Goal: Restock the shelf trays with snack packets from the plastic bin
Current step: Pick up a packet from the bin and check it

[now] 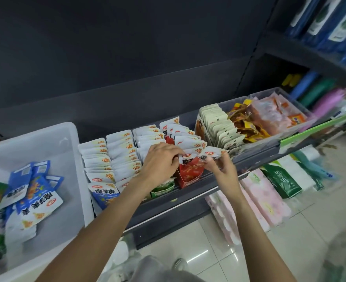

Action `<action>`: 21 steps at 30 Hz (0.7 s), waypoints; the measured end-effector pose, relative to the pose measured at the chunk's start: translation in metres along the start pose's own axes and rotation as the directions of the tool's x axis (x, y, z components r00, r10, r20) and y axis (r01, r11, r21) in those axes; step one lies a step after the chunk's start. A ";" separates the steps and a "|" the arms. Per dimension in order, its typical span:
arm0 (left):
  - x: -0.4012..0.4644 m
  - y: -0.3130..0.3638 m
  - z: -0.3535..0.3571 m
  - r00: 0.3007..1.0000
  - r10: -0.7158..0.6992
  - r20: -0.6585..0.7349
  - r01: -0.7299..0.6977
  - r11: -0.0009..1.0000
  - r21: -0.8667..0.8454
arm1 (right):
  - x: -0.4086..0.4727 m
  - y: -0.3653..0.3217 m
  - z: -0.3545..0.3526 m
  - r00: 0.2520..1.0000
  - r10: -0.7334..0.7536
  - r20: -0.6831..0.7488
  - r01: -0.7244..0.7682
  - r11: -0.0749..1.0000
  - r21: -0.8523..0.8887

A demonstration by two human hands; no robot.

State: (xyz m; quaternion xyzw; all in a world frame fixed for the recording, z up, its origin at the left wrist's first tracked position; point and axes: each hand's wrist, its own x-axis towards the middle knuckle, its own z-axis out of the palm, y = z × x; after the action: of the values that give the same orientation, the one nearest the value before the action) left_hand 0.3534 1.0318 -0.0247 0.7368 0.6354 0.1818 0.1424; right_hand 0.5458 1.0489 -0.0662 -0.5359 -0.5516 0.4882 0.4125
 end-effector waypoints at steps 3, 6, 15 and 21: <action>0.001 0.001 0.001 1.000 0.011 -0.015 -0.010 1.000 0.015 | 0.005 -0.004 -0.002 0.994 -0.099 0.047 0.110 0.931 -0.348; 0.003 0.001 0.002 1.000 0.022 -0.009 -0.021 0.999 0.049 | 0.012 -0.001 0.010 0.967 -0.202 0.153 0.253 0.782 -0.569; 0.001 0.001 0.005 0.994 0.076 -0.072 -0.074 0.996 0.040 | 0.014 0.026 0.032 0.990 -0.001 -0.140 -0.079 0.820 -0.566; -0.041 -0.010 -0.027 0.774 0.115 -0.622 -0.211 0.974 -0.083 | -0.023 -0.017 0.039 0.925 -0.228 -0.305 0.133 0.944 -0.302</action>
State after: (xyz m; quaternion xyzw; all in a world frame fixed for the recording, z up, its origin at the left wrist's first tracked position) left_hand 0.3277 0.9918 -0.0086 0.6775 0.5653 0.4695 -0.0336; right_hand 0.5063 1.0232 -0.0548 -0.6096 -0.5834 0.2676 0.4653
